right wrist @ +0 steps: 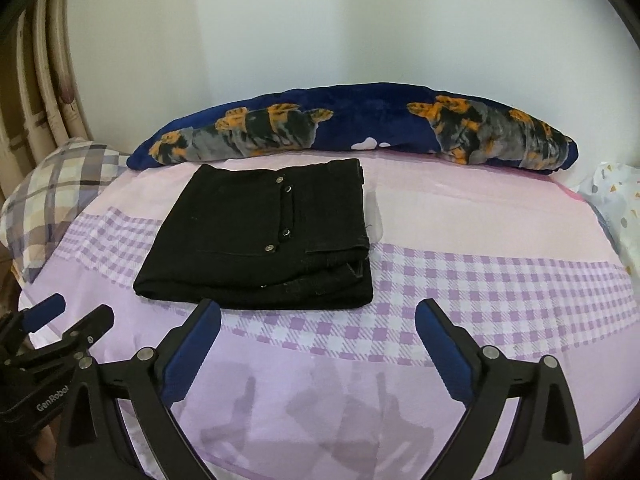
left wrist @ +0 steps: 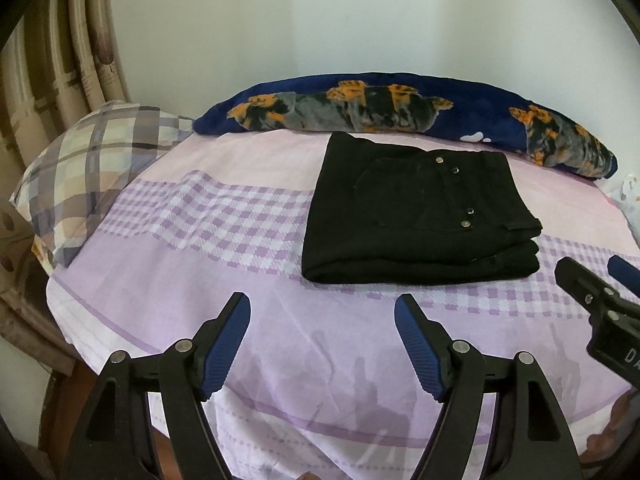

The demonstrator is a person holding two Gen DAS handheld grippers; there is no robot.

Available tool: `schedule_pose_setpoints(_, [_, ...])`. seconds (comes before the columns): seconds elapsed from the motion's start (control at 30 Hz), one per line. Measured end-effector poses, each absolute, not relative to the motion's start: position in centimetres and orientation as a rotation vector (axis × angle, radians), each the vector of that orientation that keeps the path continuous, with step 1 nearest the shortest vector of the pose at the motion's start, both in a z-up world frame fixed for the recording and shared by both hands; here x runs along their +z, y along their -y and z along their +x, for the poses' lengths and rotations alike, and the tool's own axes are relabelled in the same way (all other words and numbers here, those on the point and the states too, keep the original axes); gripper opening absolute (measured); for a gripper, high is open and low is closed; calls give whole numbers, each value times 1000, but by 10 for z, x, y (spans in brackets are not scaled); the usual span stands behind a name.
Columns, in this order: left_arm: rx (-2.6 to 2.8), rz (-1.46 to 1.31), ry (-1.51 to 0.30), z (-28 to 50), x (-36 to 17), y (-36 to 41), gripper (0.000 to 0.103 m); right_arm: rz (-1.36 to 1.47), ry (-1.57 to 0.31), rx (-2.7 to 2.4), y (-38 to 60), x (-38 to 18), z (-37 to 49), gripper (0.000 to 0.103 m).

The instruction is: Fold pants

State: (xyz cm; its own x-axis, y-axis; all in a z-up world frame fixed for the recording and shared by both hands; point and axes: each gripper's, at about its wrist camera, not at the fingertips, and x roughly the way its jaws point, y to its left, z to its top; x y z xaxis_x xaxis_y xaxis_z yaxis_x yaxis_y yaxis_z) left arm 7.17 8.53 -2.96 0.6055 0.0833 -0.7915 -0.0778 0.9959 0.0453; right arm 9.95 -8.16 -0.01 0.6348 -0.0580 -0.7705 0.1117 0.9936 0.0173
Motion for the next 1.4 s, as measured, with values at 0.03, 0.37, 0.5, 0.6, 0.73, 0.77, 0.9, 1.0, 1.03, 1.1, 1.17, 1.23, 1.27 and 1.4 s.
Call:
schedule_pose_setpoints(0.03, [95, 10, -916, 72, -30, -85, 75, 71, -883, -100, 83, 0, 100, 96])
schedule_pose_setpoints(0.37, [96, 20, -919, 70, -33, -84, 75, 94, -903, -87, 84, -4, 102, 97])
schedule_pose_setpoints(0.5, [94, 20, -921, 71, -33, -84, 75, 72, -907, -85, 83, -7, 103, 97])
schedule_pose_setpoints(0.6, [94, 20, -920, 71, -33, -84, 75, 74, -909, -79, 80, -9, 101, 97])
schedule_pose_setpoints(0.73, [96, 21, -918, 71, -33, -84, 75, 70, -908, -78, 78, -9, 101, 97])
schedule_pose_setpoints(0.77, [94, 22, -918, 71, -33, -85, 75, 66, -907, -79, 78, -9, 101, 97])
schedule_pose_setpoints(0.9, [95, 20, -923, 70, -34, -85, 75, 63, -906, -81, 77, -9, 101, 97])
schedule_pose_setpoints(1.0, [91, 23, -929, 71, -35, -84, 75, 65, -907, -80, 77, -9, 101, 97])
schedule_pose_setpoints(1.03, [90, 24, -931, 71, -35, -83, 75, 64, -906, -80, 77, -9, 101, 97])
schedule_pose_setpoints(1.1, [87, 30, -934, 74, -36, -82, 75, 58, -905, -83, 76, -9, 100, 97])
schedule_pose_setpoints(1.17, [84, 34, -935, 74, -36, -81, 75, 60, -907, -80, 77, -9, 101, 97])
schedule_pose_setpoints(1.23, [82, 36, -937, 75, -37, -81, 75, 61, -907, -84, 77, -9, 101, 97])
schedule_pose_setpoints(1.27, [82, 36, -937, 75, -37, -81, 75, 62, -908, -82, 77, -9, 101, 97])
schedule_pose_setpoints(1.4, [83, 33, -942, 75, -37, -80, 75, 63, -915, -79, 78, -10, 102, 97])
